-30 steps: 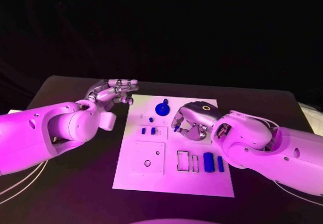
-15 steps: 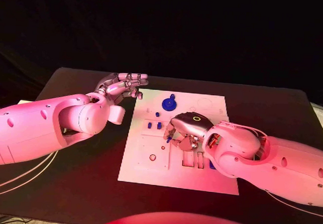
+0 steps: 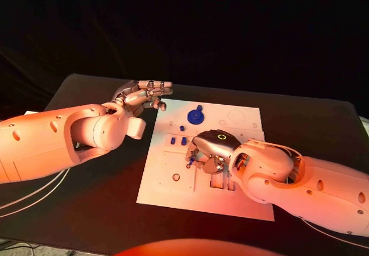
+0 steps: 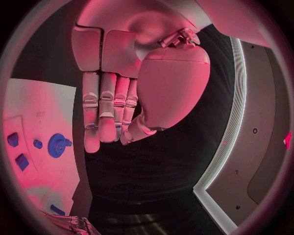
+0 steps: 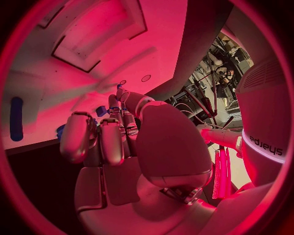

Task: Assemble the parts on the task board

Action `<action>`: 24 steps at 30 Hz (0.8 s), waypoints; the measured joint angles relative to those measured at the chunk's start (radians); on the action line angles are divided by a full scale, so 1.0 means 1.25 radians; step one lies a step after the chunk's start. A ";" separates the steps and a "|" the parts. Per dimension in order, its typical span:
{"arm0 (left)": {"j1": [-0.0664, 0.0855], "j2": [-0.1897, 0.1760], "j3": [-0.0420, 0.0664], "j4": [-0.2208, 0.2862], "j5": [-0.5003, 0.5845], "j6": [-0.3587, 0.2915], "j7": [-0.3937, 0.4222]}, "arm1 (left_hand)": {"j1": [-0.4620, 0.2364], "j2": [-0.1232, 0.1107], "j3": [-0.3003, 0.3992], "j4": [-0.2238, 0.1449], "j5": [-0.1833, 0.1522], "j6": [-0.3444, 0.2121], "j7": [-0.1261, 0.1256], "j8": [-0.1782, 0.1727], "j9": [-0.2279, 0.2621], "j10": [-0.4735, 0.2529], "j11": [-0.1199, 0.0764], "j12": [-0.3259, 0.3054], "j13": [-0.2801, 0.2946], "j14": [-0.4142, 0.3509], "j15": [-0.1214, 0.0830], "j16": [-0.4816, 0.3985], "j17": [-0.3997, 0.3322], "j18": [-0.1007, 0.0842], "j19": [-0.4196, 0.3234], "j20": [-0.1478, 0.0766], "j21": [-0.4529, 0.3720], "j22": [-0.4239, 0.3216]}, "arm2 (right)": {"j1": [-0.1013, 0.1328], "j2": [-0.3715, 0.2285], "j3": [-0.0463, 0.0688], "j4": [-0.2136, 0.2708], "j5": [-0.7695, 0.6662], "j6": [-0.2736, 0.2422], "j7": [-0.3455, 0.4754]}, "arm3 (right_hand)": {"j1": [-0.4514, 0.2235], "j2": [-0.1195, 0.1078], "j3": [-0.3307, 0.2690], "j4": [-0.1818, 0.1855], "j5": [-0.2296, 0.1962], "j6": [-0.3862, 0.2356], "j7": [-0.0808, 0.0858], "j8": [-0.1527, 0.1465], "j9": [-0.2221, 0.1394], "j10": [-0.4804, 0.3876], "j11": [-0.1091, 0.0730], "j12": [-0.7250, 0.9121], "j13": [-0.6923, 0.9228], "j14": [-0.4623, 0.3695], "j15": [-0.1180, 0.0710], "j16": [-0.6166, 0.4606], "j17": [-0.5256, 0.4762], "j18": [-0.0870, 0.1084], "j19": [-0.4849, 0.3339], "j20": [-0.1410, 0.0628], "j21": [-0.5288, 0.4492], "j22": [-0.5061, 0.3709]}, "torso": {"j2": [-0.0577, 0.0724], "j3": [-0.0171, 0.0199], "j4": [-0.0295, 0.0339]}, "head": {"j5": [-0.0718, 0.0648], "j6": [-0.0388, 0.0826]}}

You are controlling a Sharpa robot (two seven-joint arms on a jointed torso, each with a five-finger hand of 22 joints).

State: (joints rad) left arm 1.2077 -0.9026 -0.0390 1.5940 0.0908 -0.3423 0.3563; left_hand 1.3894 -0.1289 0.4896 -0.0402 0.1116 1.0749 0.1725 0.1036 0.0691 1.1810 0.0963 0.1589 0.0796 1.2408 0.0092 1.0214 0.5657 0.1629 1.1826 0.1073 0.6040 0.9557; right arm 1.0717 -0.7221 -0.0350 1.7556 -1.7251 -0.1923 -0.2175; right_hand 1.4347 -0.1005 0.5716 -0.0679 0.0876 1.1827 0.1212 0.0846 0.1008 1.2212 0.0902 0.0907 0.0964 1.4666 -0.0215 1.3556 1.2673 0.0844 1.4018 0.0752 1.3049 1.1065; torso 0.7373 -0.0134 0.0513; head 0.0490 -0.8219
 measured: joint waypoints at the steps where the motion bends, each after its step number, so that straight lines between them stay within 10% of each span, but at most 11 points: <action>1: 0.000 0.000 0.000 0.000 0.000 0.000 0.000 | 0.000 0.000 0.000 0.000 0.000 0.000 0.000 0.000 0.000 0.000 0.000 0.000 0.000 0.000 0.000 0.000 -0.001 0.000 0.000 0.000 0.000 -0.001 | 0.000 0.001 0.000 0.000 0.000 0.002 0.000 | 0.000 0.000 0.001 -0.001 0.000 0.000 0.000 0.000 0.000 0.000 0.000 0.000 0.000 0.000 0.000 0.000 0.000 0.000 0.000 0.000 0.000 0.000 | 0.000 0.0000 0.0000 | 0.001 0.000; 24: 0.000 0.000 0.000 -0.001 0.000 0.001 -0.002 | 0.000 0.000 -0.002 -0.002 0.000 0.000 0.000 0.000 0.000 -0.006 0.000 0.000 0.000 0.000 0.000 0.000 -0.002 0.000 0.000 0.000 0.000 -0.001 | -0.005 0.021 -0.001 -0.012 -0.007 0.023 -0.004 | -0.002 -0.001 0.004 0.000 0.000 -0.003 0.003 0.000 0.001 0.000 0.000 0.001 0.000 0.000 0.000 0.000 0.000 0.000 0.000 0.000 0.000 -0.001 | 0.000 0.0000 -0.0002 | 0.004 -0.006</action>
State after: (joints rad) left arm 1.2077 -0.9023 -0.0390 1.5931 0.0909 -0.3415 0.3537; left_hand 1.3894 -0.1289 0.4869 -0.0429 0.1116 1.0749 0.1724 0.1036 0.0688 1.1737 0.0962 0.1589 0.0794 1.2406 0.0094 1.0215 0.5636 0.1628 1.1827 0.1073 0.6040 0.9550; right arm 1.0658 -0.6956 -0.0365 1.7401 -1.7334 -0.1642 -0.2229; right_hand 1.4327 -0.1018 0.5768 -0.0676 0.0870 1.1795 0.1244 0.0846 0.1014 1.2211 0.0901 0.0922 0.0963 1.4666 -0.0215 1.3556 1.2671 0.0844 1.4018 0.0752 1.3049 1.1053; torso 0.7375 -0.0134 0.0511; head 0.0535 -0.8292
